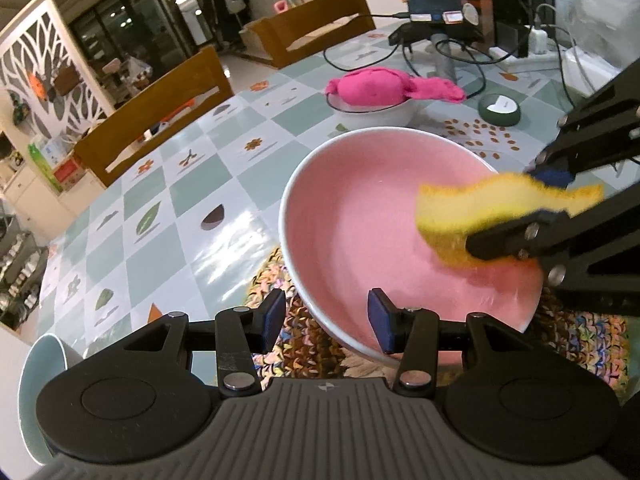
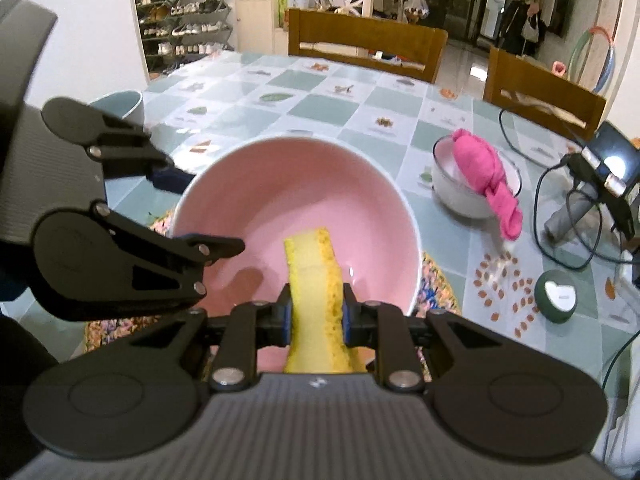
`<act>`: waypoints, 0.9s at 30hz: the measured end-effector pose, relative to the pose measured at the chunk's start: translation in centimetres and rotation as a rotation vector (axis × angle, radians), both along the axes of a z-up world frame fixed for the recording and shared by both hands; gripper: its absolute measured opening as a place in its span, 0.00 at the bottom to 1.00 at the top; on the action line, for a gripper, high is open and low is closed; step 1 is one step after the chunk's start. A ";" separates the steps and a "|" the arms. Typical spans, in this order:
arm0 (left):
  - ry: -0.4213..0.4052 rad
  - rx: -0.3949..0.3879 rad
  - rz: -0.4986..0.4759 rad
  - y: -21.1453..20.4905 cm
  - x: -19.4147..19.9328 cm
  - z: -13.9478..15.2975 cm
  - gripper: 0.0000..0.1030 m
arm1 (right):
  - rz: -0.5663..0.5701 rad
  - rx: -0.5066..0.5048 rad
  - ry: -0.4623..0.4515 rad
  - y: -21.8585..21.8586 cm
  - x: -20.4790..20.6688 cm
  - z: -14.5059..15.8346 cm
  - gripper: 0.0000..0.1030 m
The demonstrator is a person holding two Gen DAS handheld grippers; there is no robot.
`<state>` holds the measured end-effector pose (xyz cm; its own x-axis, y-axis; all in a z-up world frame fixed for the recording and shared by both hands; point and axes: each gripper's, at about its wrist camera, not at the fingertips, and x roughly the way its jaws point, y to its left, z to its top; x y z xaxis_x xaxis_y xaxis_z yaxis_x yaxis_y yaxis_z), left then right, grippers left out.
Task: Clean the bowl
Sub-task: 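Lift the sponge out of the bowl while the left gripper sets the bowl upright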
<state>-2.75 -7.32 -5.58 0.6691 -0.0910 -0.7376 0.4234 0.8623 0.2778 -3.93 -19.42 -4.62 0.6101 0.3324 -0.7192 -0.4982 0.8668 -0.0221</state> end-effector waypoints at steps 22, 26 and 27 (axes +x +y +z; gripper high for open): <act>-0.009 -0.016 0.035 0.8 -0.3 0.8 0.57 | -0.066 0.046 -0.040 0.0 0.8 1.9 0.23; -0.036 -0.014 0.026 0.5 -0.9 1.2 0.64 | -0.090 0.061 -0.040 -0.4 0.1 2.2 0.23; -0.040 -0.013 0.025 0.5 -1.0 1.3 0.65 | -0.093 0.063 -0.041 -0.4 0.0 2.3 0.23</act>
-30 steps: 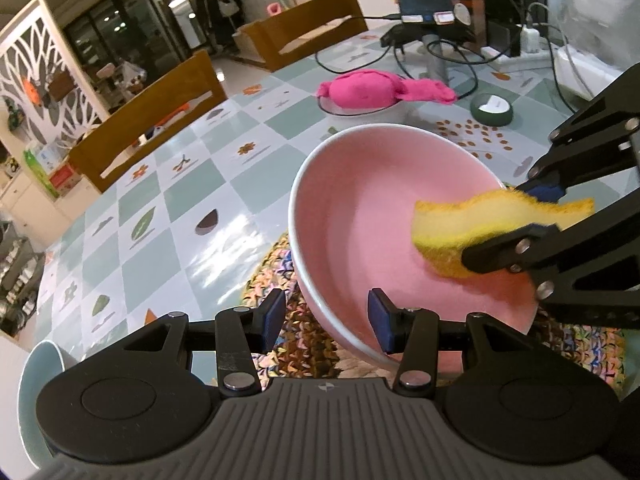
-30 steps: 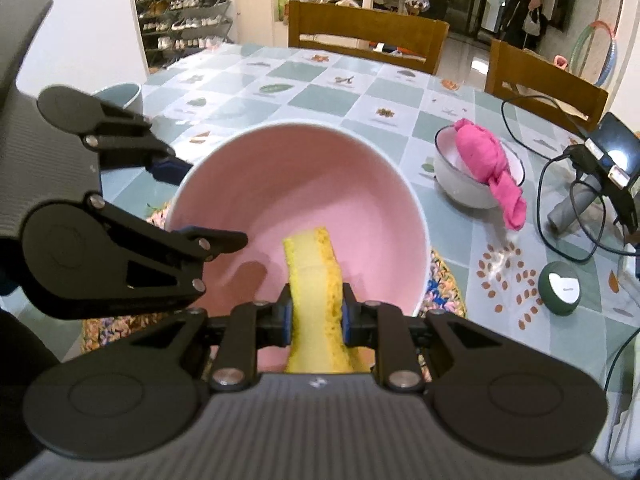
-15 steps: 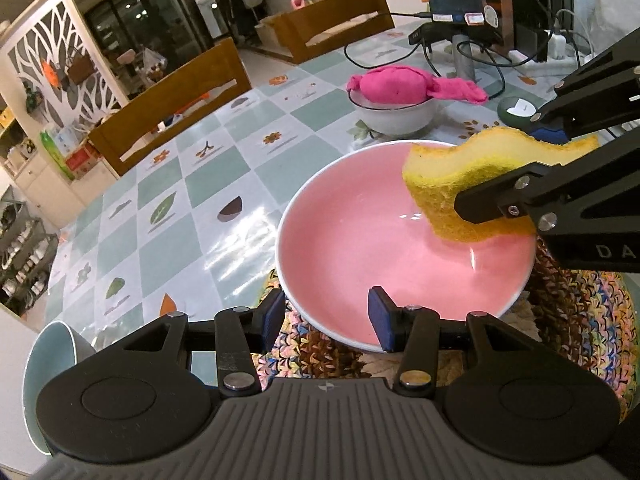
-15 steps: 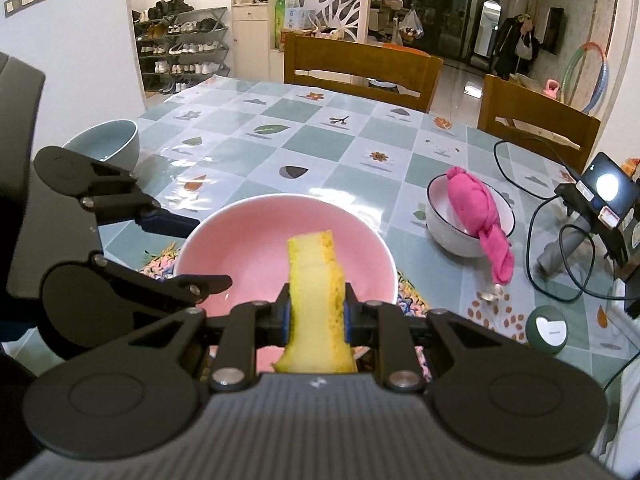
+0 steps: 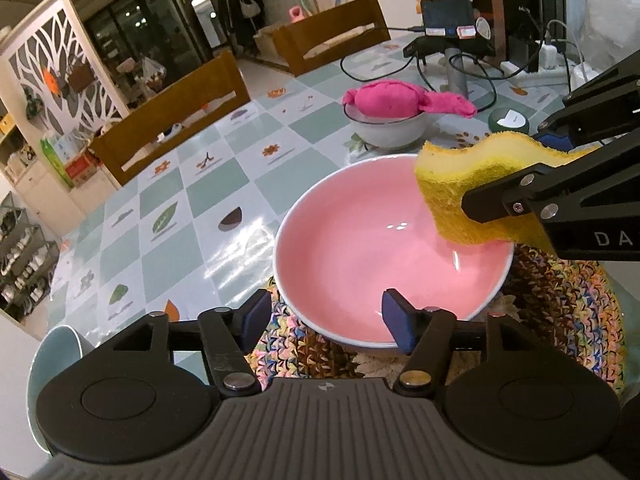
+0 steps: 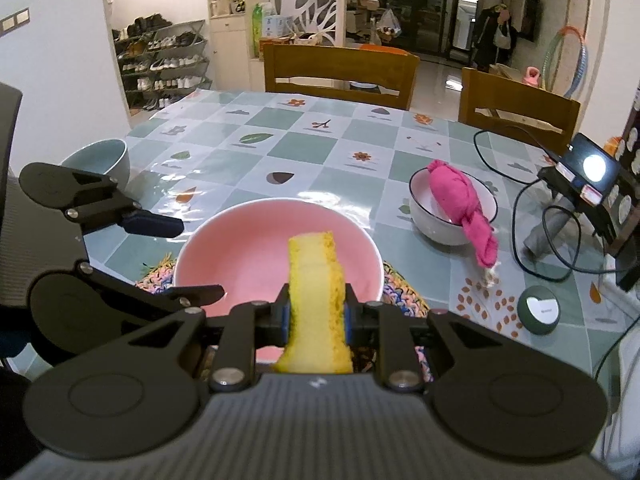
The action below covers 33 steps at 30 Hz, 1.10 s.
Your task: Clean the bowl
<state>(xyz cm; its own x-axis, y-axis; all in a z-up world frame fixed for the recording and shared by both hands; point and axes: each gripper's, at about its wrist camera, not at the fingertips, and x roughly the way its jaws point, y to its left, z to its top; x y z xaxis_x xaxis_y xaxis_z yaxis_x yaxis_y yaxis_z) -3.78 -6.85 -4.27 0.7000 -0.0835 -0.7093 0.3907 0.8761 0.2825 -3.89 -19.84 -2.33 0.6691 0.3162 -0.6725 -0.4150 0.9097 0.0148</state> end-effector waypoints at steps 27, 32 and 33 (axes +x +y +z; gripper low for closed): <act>-0.053 0.003 -0.208 -3.9 -3.5 1.3 0.81 | -0.143 0.038 -0.018 -3.6 -3.3 1.4 0.23; -0.038 0.011 -0.243 -4.5 -3.7 1.0 0.81 | -0.181 0.036 -0.005 -4.7 -3.7 0.8 0.23; -0.036 0.012 -0.247 -4.5 -3.7 1.0 0.81 | -0.185 0.036 -0.001 -4.8 -3.7 0.7 0.23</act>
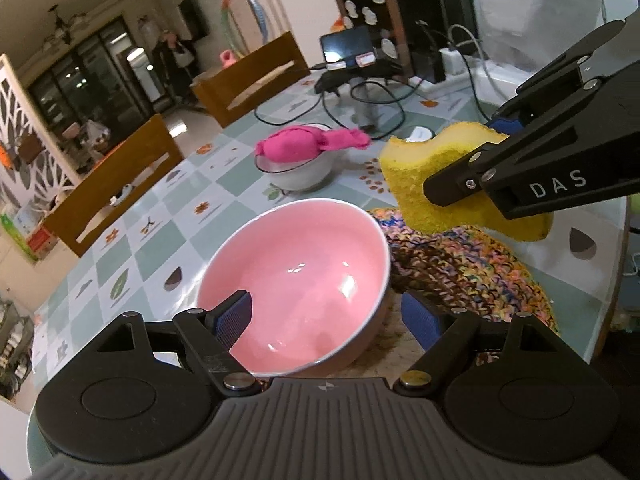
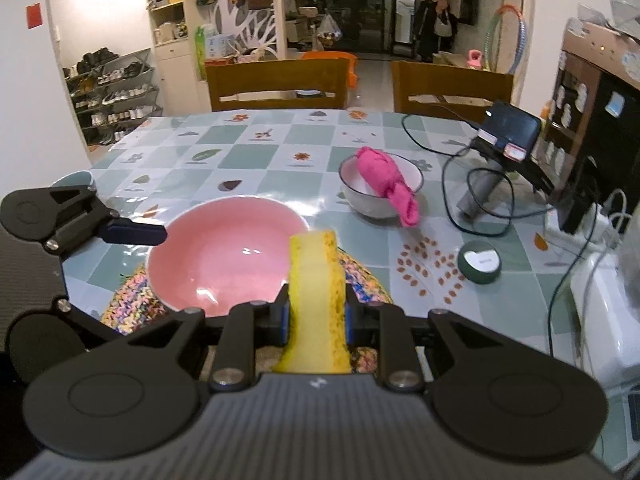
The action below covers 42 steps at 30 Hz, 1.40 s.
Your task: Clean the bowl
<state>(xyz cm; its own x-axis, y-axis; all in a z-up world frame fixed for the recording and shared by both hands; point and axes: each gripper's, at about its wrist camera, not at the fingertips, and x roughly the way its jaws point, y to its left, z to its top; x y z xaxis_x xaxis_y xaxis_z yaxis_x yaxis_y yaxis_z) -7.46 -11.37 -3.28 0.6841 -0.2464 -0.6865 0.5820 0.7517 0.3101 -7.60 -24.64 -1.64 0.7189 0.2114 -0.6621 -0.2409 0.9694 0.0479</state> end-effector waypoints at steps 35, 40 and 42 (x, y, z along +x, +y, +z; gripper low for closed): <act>0.102 0.084 -0.001 -1.3 1.2 -1.9 0.81 | 0.073 -0.001 0.141 -0.4 -0.5 -5.2 0.52; 0.090 0.086 -0.023 -1.4 1.0 -1.8 0.78 | 0.070 0.070 0.123 -0.9 -0.9 -4.2 0.57; 0.084 0.087 -0.033 -1.4 1.0 -1.8 0.74 | 0.048 0.051 0.106 -0.9 -1.2 -3.9 0.57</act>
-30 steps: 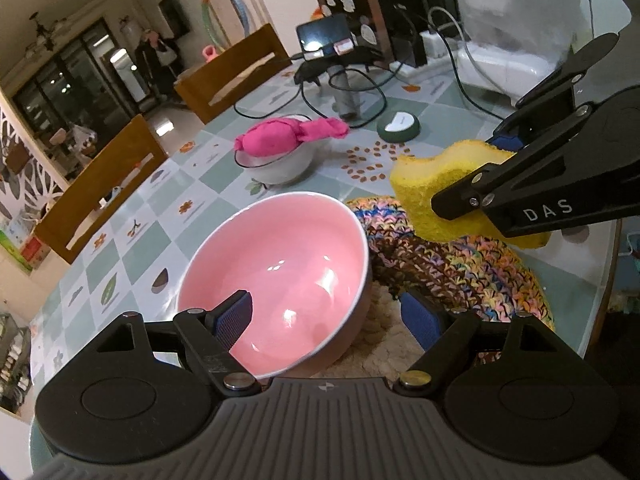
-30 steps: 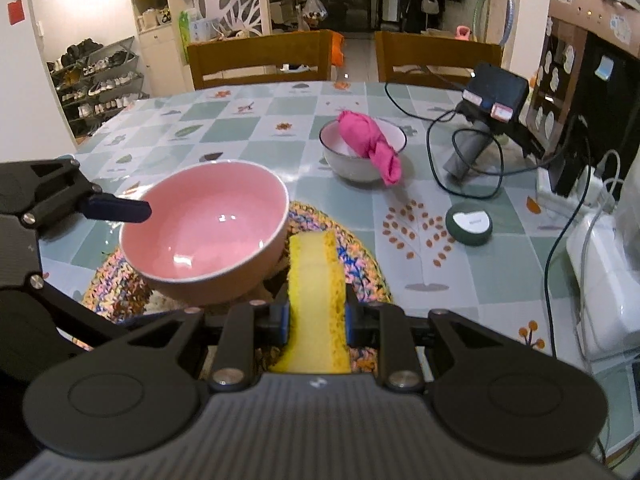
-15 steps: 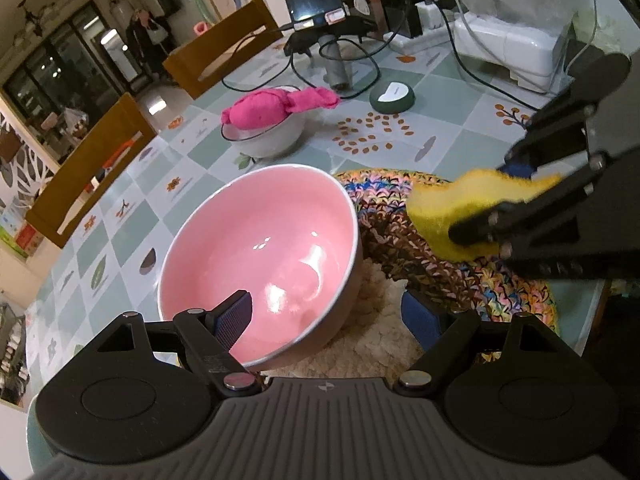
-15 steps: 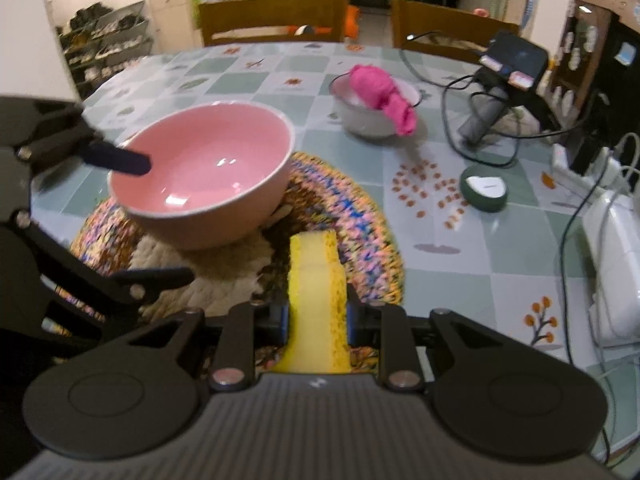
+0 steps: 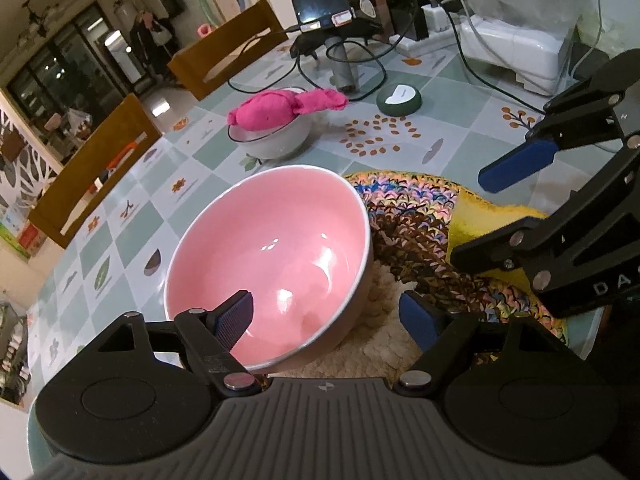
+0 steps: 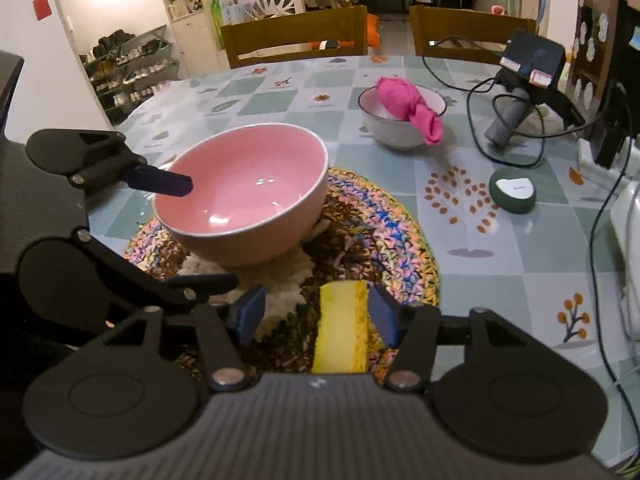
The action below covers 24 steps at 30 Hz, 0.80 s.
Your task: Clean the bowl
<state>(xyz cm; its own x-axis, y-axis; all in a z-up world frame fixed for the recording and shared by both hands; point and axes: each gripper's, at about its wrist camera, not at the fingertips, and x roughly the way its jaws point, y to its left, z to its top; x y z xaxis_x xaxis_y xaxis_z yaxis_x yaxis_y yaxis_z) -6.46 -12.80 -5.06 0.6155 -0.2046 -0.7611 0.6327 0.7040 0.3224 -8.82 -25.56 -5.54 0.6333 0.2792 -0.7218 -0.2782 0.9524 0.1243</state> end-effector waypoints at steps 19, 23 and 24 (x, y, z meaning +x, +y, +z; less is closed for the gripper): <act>-0.023 0.045 -0.128 -1.4 0.3 -0.8 0.50 | -0.034 -0.035 0.051 -0.9 -0.5 -1.1 0.55; -0.019 0.064 -0.152 -1.7 0.6 -1.1 0.51 | -0.038 -0.041 0.059 -1.0 -0.3 -1.5 0.55; -0.013 0.077 -0.163 -1.8 0.7 -1.3 0.51 | -0.039 -0.040 0.061 -1.0 -0.3 -1.6 0.55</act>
<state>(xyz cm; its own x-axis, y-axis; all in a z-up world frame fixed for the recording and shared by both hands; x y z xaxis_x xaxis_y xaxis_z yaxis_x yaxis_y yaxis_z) -5.76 -14.62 -6.33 0.5885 -0.2438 -0.7708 0.7320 0.5654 0.3801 -9.13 -26.57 -7.11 0.5975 0.2255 -0.7695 -0.2337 0.9670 0.1020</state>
